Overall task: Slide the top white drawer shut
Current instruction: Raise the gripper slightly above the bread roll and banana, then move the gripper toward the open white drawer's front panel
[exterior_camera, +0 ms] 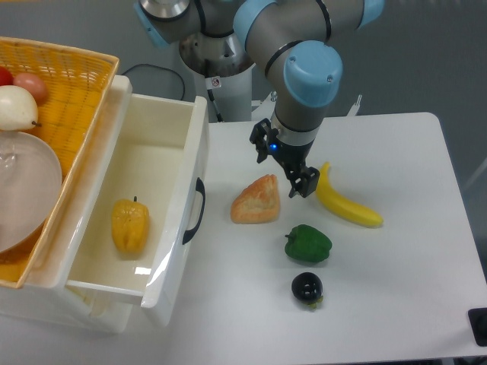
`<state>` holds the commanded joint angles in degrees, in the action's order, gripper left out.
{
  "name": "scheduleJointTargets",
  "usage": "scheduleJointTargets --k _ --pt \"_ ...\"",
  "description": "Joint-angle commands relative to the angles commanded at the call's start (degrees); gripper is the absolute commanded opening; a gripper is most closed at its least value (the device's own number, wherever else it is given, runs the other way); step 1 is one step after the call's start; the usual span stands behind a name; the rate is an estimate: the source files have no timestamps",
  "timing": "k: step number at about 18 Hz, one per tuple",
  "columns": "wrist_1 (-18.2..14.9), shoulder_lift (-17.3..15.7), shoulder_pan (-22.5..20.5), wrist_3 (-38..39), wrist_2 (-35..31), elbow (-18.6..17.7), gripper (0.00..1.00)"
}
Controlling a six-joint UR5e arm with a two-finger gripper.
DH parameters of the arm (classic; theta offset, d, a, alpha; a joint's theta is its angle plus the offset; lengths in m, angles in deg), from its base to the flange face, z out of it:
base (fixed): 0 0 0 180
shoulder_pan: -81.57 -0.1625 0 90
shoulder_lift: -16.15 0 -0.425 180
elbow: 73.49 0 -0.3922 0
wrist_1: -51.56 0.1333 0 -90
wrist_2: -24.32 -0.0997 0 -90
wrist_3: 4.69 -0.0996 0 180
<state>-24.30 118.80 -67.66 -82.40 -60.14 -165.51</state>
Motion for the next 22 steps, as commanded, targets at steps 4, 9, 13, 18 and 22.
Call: scheduleJointTargets --k 4,9,13,18,22 --pt "0.36 0.44 -0.36 9.83 -0.09 1.05 1.00" --pt "0.45 2.46 -0.09 23.37 0.09 3.34 1.00" --pt "1.94 4.30 1.04 33.12 0.17 3.95 1.00" --pt "6.07 5.80 3.24 41.04 0.09 3.34 1.00" --pt "7.48 6.59 5.97 44.74 0.09 3.43 1.00"
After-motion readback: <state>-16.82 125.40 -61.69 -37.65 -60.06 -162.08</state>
